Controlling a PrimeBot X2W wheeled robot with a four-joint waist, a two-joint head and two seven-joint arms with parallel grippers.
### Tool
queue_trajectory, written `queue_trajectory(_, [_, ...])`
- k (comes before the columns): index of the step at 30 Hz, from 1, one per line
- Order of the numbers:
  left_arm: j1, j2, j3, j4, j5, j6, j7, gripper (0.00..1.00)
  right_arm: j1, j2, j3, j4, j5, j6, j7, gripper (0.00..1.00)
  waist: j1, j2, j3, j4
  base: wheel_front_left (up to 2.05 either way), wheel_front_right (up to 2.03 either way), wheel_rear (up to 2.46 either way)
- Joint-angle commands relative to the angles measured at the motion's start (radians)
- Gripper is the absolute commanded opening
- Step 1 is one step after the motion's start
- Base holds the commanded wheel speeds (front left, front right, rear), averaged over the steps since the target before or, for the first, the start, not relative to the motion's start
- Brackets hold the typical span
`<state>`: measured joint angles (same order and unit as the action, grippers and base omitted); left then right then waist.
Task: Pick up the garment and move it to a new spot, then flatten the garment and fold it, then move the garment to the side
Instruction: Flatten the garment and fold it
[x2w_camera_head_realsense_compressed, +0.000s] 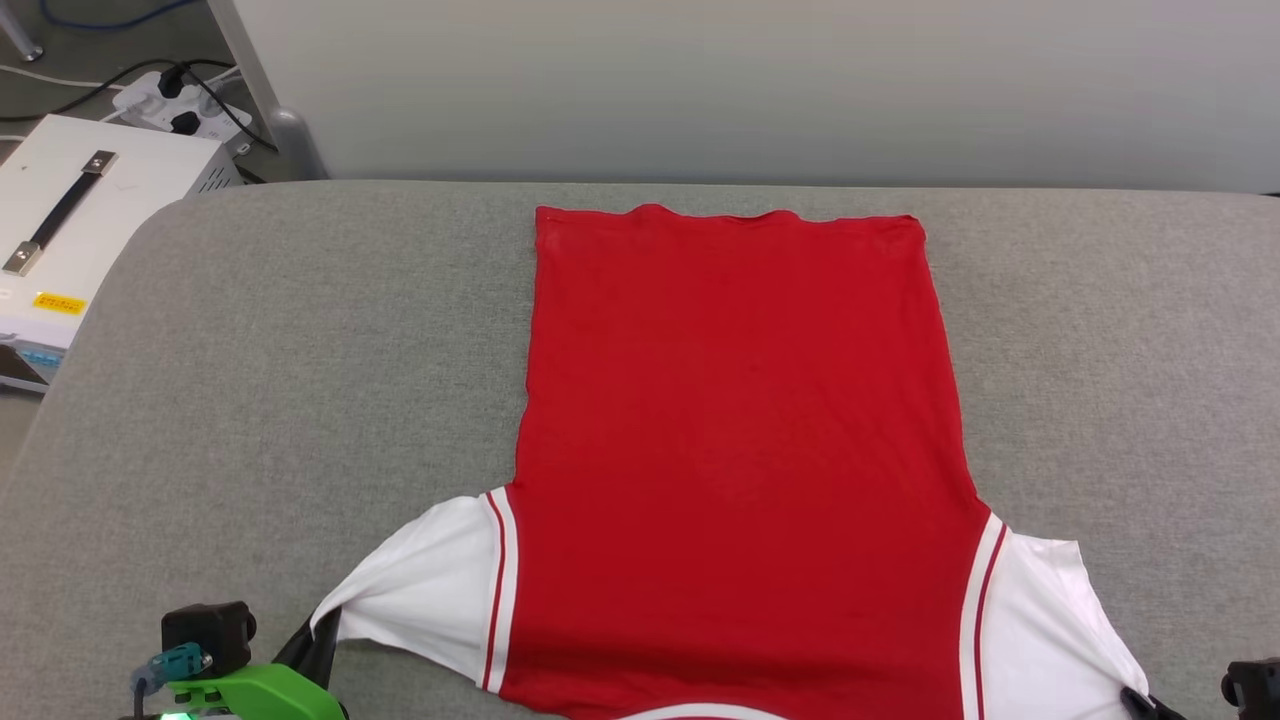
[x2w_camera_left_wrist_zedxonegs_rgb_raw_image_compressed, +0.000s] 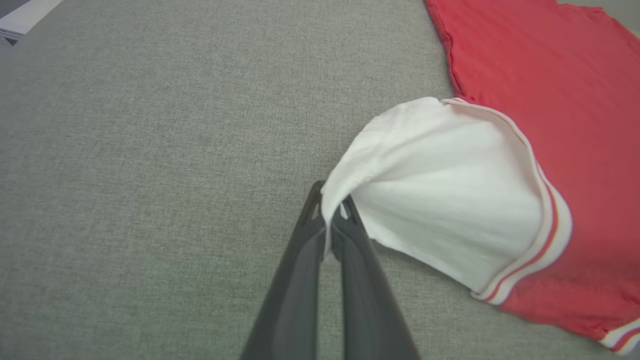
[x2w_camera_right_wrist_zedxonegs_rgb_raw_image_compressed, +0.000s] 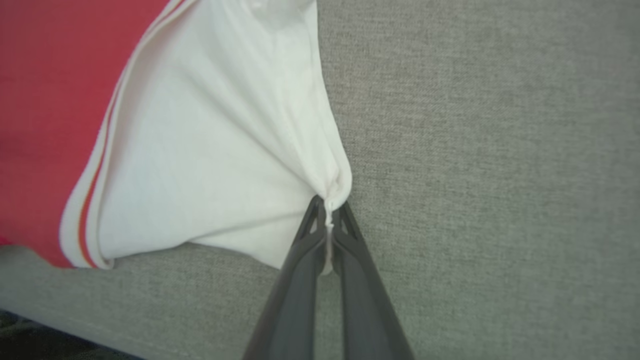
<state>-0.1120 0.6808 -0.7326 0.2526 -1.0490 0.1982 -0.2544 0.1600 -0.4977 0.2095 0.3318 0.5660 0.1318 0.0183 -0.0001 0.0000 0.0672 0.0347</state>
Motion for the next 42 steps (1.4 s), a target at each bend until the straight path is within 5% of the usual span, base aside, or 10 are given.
queue_trajectory(1, [0.009,-0.002,0.006,0.009,0.003,0.003,-0.003,0.0,0.016,0.002,-0.011,-0.004,-0.01,-0.001,0.013,0.0,0.0001,0.0,0.002,0.001,0.0,0.0,0.0])
queue_trajectory(3, [0.004,-0.009,0.005,0.01,0.01,0.001,-0.004,0.0,0.01,0.009,-0.017,-0.021,-0.012,-0.001,0.03,0.04,0.0001,0.0,0.006,0.0,0.0,0.0,0.0])
queue_trajectory(4, [0.0,-0.013,0.006,0.01,0.012,0.0,-0.004,0.0,0.001,0.013,-0.016,-0.031,-0.014,-0.001,0.04,0.44,0.0001,0.0,0.009,-0.003,0.0,0.0,0.0])
queue_trajectory(5, [-0.002,-0.016,0.008,0.009,0.014,0.0,-0.004,0.0,-0.007,0.014,-0.012,-0.039,-0.015,-0.001,0.05,0.53,0.0001,0.0,0.012,-0.004,0.0,0.0,0.0])
queue_trajectory(7, [-0.012,-0.025,0.01,0.005,0.024,-0.001,-0.005,0.0,-0.03,0.015,-0.013,-0.054,-0.02,-0.001,0.061,1.0,0.0001,0.0,0.019,-0.003,0.0,0.0,0.0])
queue_trajectory(17, [-0.072,-0.067,0.05,-0.053,0.111,0.007,-0.007,0.0,-0.191,-0.052,-0.137,-0.204,-0.001,-0.001,0.09,1.0,0.0001,0.0,0.093,0.036,0.0,0.0,0.0])
queue_trajectory(25, [-0.117,-0.121,0.111,-0.144,0.21,0.011,-0.007,0.0,-0.505,-0.153,-0.197,-0.315,-0.008,-0.001,0.223,1.0,0.0001,0.0,0.226,0.104,0.0,0.0,0.0])
queue_trajectory(29, [-0.147,-0.153,0.126,-0.175,0.266,0.002,-0.007,0.0,-0.721,-0.202,-0.141,-0.273,0.02,-0.001,0.396,1.0,0.0001,0.0,0.305,0.146,0.0,0.0,0.0])
queue_trajectory(36, [-0.203,-0.225,0.155,-0.215,0.34,-0.03,-0.007,0.0,-1.065,-0.266,0.006,-0.108,0.127,-0.001,0.86,1.0,0.0001,0.0,0.439,0.231,0.0,0.0,0.0])
queue_trajectory(42, [-0.227,-0.278,0.176,-0.229,0.391,-0.055,-0.007,0.0,-1.24,-0.235,0.055,0.0,0.092,-0.001,1.02,1.0,0.0001,0.0,0.52,0.273,0.0,0.0,0.0])
